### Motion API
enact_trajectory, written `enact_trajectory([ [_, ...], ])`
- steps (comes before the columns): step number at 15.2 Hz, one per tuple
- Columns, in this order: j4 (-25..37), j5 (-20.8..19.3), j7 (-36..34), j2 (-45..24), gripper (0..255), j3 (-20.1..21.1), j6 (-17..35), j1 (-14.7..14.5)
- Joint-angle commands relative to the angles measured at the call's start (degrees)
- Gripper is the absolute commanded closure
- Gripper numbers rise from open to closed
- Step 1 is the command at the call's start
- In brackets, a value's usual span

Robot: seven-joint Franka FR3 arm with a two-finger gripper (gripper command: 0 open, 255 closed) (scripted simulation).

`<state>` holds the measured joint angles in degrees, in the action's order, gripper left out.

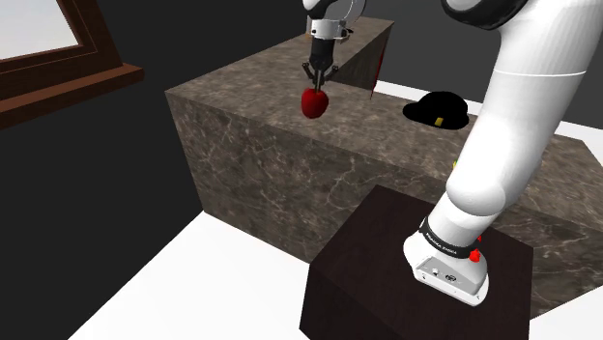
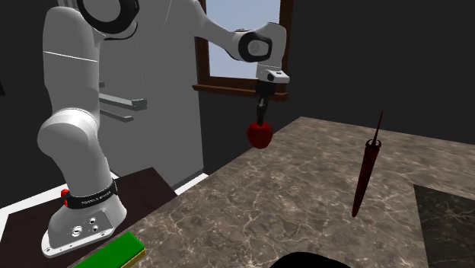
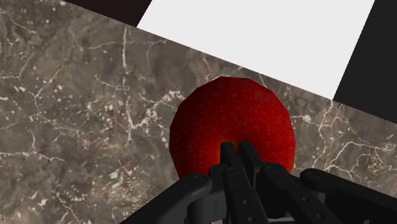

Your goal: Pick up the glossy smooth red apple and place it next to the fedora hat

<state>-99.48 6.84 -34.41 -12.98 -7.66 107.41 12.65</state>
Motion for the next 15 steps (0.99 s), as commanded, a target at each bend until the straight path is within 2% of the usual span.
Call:
enact_trajectory([
  [1,1.45,-0.08,-0.21,0.2,255,0.0,-1.64,-0.01],
  [15,11.1,-0.42,-1.13,1.04,255,-0.14,-12.08,0.17],
])
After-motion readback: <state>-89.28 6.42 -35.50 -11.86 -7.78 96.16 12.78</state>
